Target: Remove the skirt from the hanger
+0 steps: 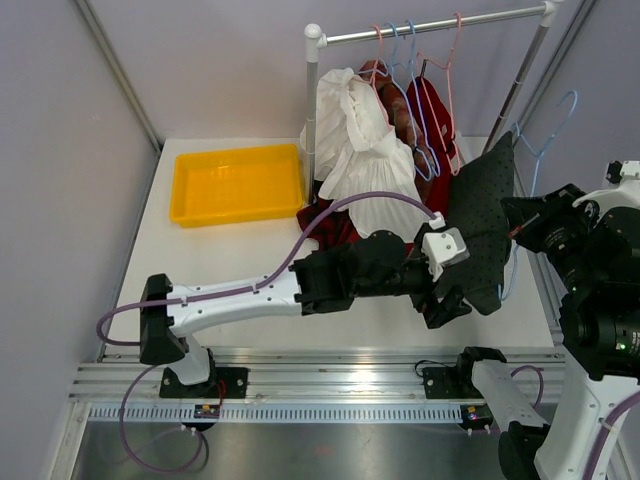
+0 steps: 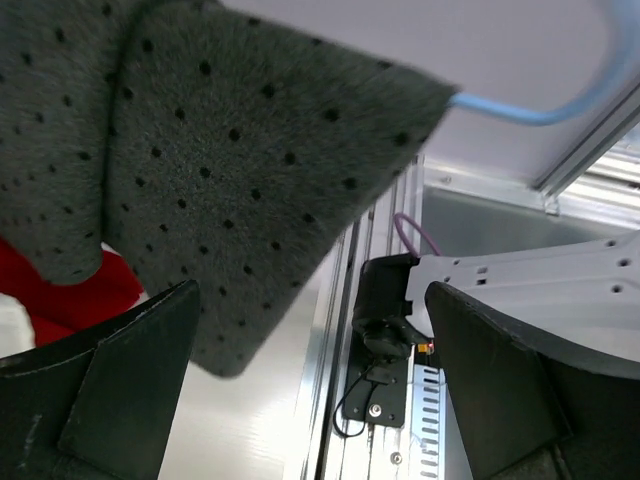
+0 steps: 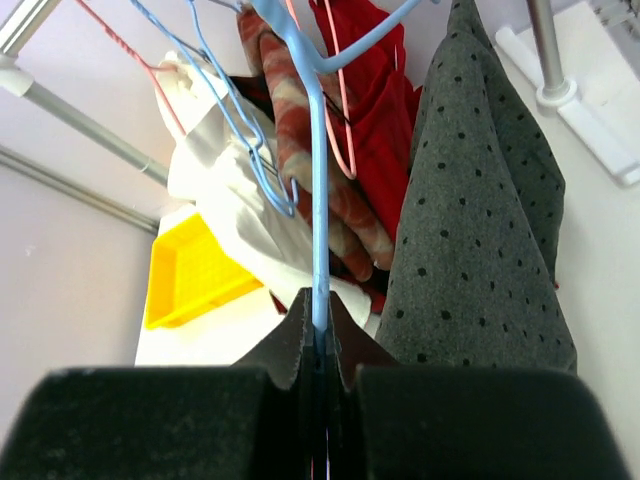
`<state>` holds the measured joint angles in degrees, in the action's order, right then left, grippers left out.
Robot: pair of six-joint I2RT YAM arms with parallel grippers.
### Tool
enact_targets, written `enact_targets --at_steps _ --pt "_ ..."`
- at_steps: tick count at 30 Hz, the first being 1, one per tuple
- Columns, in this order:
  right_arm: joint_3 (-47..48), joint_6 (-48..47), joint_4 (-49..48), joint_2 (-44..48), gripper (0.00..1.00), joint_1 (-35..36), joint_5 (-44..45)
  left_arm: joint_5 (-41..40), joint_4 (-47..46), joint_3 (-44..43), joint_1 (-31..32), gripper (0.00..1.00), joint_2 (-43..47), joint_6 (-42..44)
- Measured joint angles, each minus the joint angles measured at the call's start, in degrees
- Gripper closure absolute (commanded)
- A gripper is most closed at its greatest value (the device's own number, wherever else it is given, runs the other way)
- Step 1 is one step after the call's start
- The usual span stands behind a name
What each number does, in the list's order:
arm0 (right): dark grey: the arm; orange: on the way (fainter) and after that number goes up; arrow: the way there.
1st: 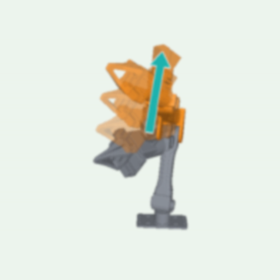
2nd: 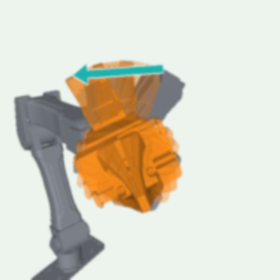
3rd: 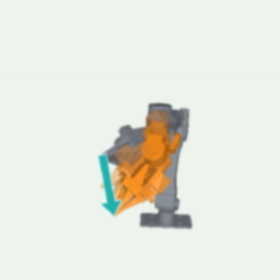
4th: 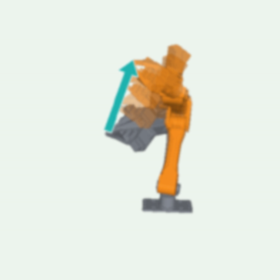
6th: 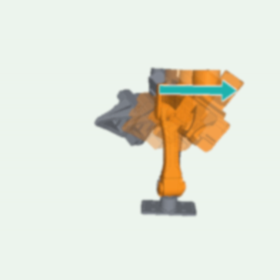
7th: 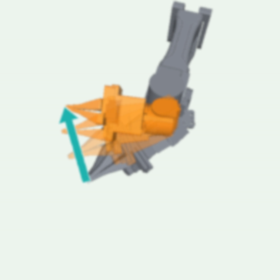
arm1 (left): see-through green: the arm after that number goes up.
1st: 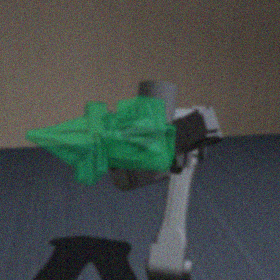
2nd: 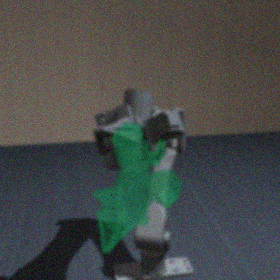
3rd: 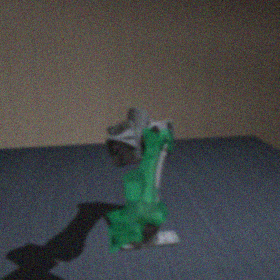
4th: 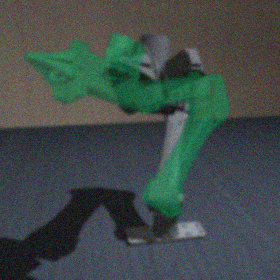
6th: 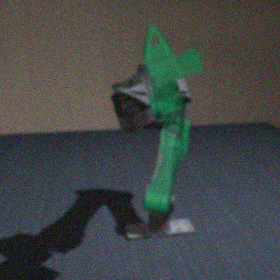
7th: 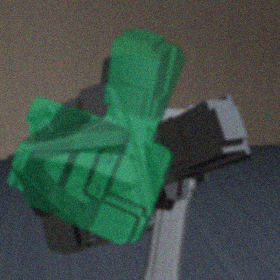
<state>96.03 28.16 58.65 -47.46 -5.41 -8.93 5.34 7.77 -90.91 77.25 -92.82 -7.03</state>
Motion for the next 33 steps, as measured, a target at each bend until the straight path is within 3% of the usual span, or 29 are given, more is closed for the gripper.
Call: enact_targets --at_steps 9,10,11,14,18,20,21,28,33 --pt "5.62 2.71 4.46 -0.07 1.0 0.26 -3.87 -3.61 -1.49 -0.33 0.81 0.01 -4.07 1.05" --pt "5.88 2.8 4.44 -0.04 1.0 0.39 -4.11 -4.48 -1.64 -0.48 0.81 0.06 -4.17 1.16" --pt "6.05 2.93 4.44 0.0 1.0 0.55 -4.24 -5.29 -1.92 -0.59 0.81 0.17 -4.2 1.22" --pt "6.1 3.02 4.46 0.04 1.0 0.98 -4.26 -7.32 -2.8 -0.83 0.81 0.31 -4.33 1.77" --pt "6.1 3.26 4.68 0.04 1.0 1.16 -4.35 -8.37 -4.42 -0.9 0.81 0.43 -4.9 2.16" --pt "6.1 3.41 4.7 0.04 1.0 1.18 -4.59 -8.35 -5.11 -0.98 0.81 0.71 -5.4 1.95" --pt "6.1 3.43 4.7 0.02 1.0 1.2 -4.68 -8.35 -5.53 -1.01 0.83 1.0 -5.66 1.75" --pt "6.25 3.06 5.49 -0.15 1.0 1.73 -3.74 -8.17 -5.88 -1.31 1.11 1.0 -6.27 0.81" --pt "7.26 1.36 7.67 -1.92 1.0 2.34 -1.6 -10.95 -8.74 13.33 4.11 1.0 2.47 -2.29"
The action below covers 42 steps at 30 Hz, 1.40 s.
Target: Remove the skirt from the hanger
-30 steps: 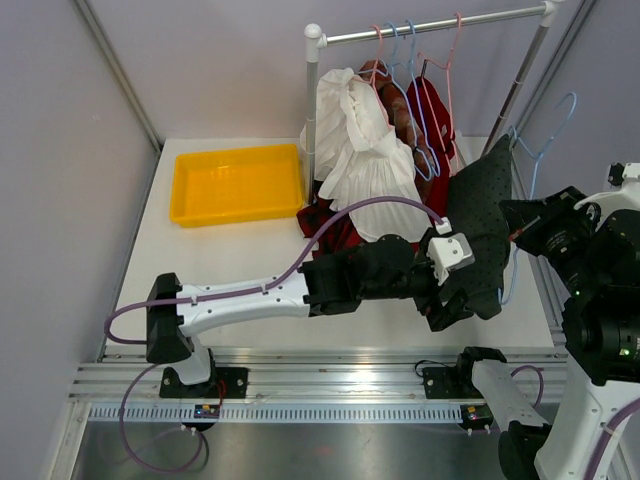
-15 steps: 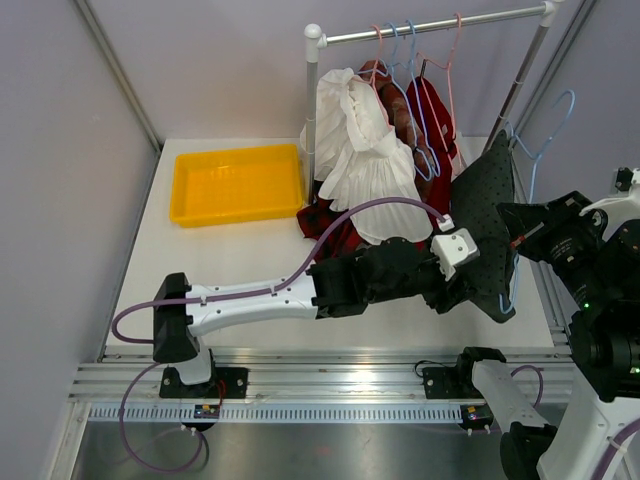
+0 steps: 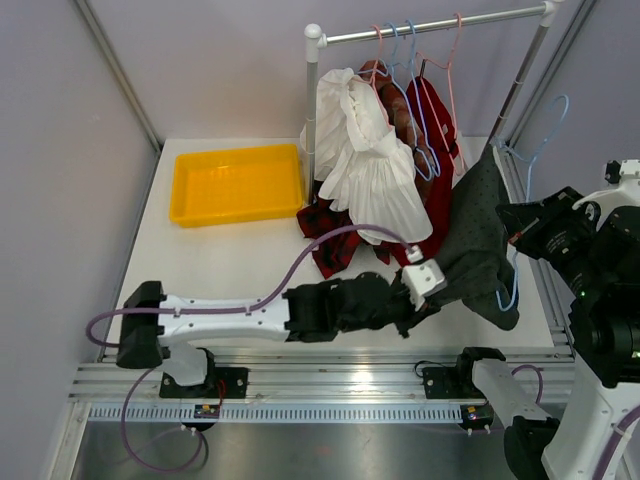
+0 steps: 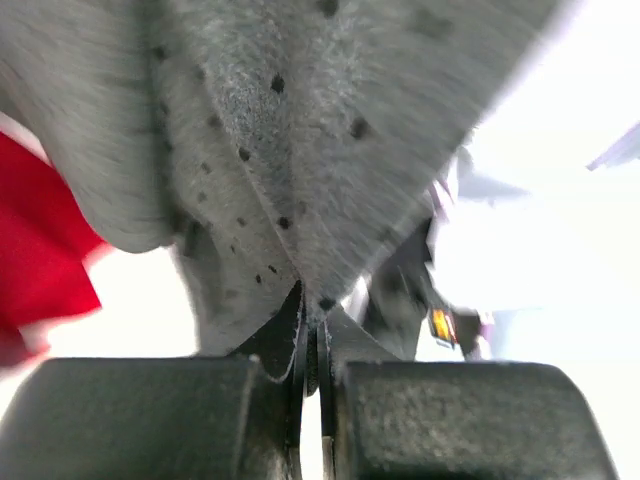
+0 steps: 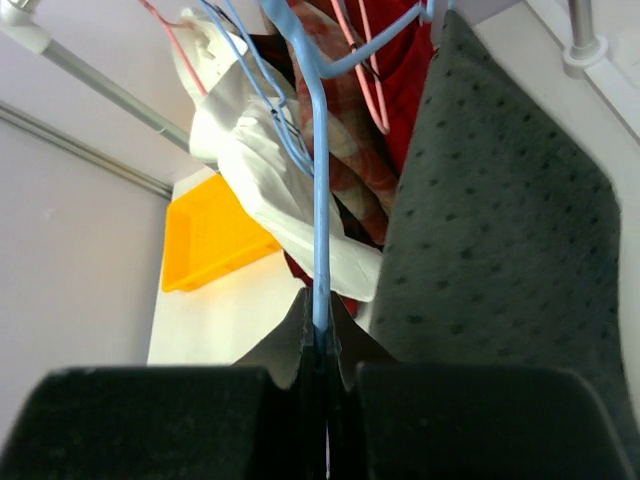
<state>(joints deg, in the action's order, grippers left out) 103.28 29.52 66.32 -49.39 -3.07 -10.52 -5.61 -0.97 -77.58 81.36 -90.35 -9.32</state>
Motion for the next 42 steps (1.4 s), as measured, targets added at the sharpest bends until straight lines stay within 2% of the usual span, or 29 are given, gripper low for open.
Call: enact_targets --at_steps 5,10,13,19,26,35,38,42 --pt "3.93 -2.16 4.55 -5.42 1.0 0.44 1.66 -7.69 -2.69 18.12 9.33 1.0 11.67 -6.58" --pt "11.26 -4.98 7.08 -12.28 1.0 0.68 5.18 -16.5 -3.76 30.42 19.04 1.0 19.54 -16.48" --pt "14.29 -6.64 3.76 -15.54 1.0 0.66 8.22 -20.24 1.66 32.68 24.52 1.0 21.38 -21.66" --pt "16.7 -8.39 -9.7 -22.14 1.0 0.44 11.15 -24.09 15.26 32.98 33.03 1.0 21.62 -30.1" --pt "20.57 -8.76 -19.15 -35.06 1.0 0.39 10.14 -27.93 19.19 34.16 35.06 1.0 22.01 -36.06" --pt "33.35 -9.46 -22.53 -54.47 1.0 0.31 8.22 -32.09 21.49 35.98 35.01 1.0 25.51 -38.32" --pt "37.77 -9.75 -23.21 -59.93 1.0 0.17 7.74 -32.59 22.4 37.46 34.32 1.0 28.06 -38.36" --pt "37.75 -9.7 -23.71 -63.1 1.0 -0.24 7.39 -32.59 23.89 37.81 30.75 1.0 29.62 -37.48"
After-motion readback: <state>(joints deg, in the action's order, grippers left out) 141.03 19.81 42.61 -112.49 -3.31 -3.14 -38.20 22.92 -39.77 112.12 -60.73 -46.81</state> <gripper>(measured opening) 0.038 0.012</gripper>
